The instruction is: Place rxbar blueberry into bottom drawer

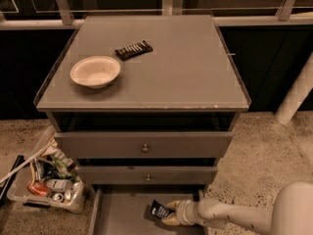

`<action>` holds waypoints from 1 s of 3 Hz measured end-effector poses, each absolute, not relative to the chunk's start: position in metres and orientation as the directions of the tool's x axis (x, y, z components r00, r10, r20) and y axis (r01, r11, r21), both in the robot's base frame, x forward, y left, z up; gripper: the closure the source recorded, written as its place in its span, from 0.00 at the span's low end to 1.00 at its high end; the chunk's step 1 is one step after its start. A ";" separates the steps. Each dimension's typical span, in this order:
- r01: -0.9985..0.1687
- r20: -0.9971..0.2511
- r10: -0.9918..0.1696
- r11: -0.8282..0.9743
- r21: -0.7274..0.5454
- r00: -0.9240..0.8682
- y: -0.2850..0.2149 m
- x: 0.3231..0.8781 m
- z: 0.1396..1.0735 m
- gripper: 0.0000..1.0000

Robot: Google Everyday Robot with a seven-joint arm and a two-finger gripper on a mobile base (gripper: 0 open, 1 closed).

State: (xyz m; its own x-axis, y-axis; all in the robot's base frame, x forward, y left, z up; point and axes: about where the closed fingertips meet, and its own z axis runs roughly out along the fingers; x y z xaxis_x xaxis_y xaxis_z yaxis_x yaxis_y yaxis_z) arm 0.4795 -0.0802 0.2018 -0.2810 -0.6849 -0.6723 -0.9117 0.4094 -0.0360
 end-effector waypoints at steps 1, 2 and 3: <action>-0.908 -0.687 -0.672 0.416 -0.041 -0.277 -0.079 0.481 0.184 1.00; -0.913 -0.695 -0.666 0.407 -0.036 -0.270 -0.078 0.479 0.162 1.00; -0.920 -0.700 -0.665 0.391 -0.028 -0.262 -0.075 0.472 0.144 1.00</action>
Offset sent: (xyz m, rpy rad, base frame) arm -0.0010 -0.0008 -0.0701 0.0422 -0.0131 0.0137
